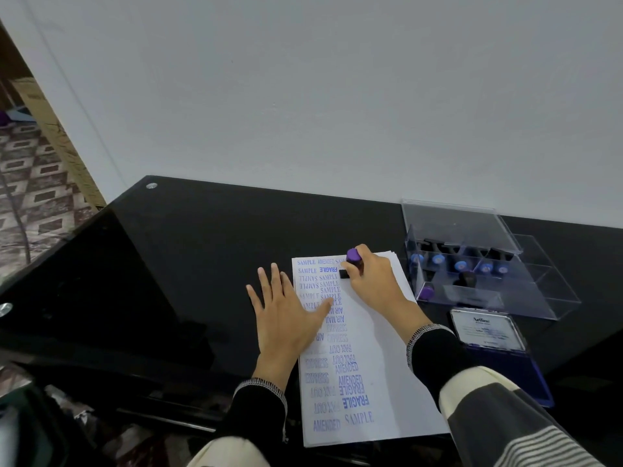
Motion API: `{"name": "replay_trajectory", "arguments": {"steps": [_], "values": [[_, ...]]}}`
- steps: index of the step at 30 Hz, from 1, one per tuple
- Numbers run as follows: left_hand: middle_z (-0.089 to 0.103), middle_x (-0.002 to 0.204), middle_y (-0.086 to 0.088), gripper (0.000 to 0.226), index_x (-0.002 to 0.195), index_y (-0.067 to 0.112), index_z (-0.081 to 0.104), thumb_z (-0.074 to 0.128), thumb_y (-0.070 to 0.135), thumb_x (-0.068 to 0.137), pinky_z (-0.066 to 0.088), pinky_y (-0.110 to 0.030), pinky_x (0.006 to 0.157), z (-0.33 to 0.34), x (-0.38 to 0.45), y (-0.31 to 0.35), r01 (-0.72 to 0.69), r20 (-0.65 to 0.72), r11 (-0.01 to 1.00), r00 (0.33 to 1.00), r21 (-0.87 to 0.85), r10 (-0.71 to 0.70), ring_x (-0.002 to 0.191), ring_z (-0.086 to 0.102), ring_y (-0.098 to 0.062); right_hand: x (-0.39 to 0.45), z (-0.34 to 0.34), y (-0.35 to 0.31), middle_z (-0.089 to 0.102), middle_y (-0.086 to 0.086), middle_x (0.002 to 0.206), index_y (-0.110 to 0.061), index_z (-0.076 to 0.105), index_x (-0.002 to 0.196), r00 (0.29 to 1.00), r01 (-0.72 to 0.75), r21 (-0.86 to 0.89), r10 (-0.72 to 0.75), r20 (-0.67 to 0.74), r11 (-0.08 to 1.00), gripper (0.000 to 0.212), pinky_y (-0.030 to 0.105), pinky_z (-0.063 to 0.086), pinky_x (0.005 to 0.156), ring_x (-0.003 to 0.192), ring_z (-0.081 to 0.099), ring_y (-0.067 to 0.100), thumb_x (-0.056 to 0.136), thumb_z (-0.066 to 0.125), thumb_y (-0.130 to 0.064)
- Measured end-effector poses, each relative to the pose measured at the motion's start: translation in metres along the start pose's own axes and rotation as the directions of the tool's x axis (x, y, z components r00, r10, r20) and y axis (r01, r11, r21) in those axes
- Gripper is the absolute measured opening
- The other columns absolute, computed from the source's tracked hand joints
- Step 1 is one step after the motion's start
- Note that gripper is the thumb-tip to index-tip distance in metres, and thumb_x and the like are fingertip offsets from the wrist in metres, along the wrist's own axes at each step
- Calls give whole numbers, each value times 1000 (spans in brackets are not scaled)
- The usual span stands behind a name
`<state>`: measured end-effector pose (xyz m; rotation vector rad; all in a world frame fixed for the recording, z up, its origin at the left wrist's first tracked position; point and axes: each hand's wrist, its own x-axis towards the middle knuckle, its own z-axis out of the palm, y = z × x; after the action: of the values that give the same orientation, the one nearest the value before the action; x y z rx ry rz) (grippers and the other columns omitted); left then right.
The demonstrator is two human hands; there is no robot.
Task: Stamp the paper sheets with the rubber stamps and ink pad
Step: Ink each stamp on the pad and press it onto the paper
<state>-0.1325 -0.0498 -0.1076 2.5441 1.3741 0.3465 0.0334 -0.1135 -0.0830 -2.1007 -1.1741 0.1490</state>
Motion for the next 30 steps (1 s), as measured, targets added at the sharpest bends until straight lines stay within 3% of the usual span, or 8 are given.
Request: {"name": "replay_trajectory", "arguments": {"steps": [6,12,17,23,30], "values": [[-4,162,-7,115,154,13,7,21,91,71,-11,-51,115,-1,2,0,-25,91,999,996,20,23,146,-17,-31,9,-6,-3,55,4,84,-17,44,96,997,-40,-27,42,68,999,12,13,35,54,69,50,12,95,55,-23],[-3,162,-6,115,154,15,5,20,92,70,-10,-51,115,2,3,0,-27,91,999,996,39,23,147,-13,-29,-1,-2,-4,53,-2,85,-18,43,98,1000,-17,-44,18,19,999,14,8,32,55,67,50,8,95,55,-23],[-2,162,-5,116,154,15,5,19,93,69,-10,-50,115,3,3,-1,-29,80,999,996,38,26,148,-11,-28,-5,2,-2,51,-4,92,-12,48,108,1000,14,-114,-14,1,993,20,15,38,66,80,52,12,94,56,-24],[-1,162,-5,116,154,15,5,18,93,69,-8,-52,116,4,3,-2,-33,78,998,997,46,30,148,-9,-27,0,-1,-3,55,1,88,-11,49,106,1000,-7,-63,8,8,998,17,10,37,57,75,54,14,95,55,-22],[-1,162,-4,115,154,16,4,16,92,69,-7,-52,116,6,4,-1,-30,85,998,996,63,25,148,-8,-26,10,-5,-4,60,8,94,-11,48,112,996,-23,-89,31,87,996,22,22,45,67,79,57,17,94,55,-22]]}}
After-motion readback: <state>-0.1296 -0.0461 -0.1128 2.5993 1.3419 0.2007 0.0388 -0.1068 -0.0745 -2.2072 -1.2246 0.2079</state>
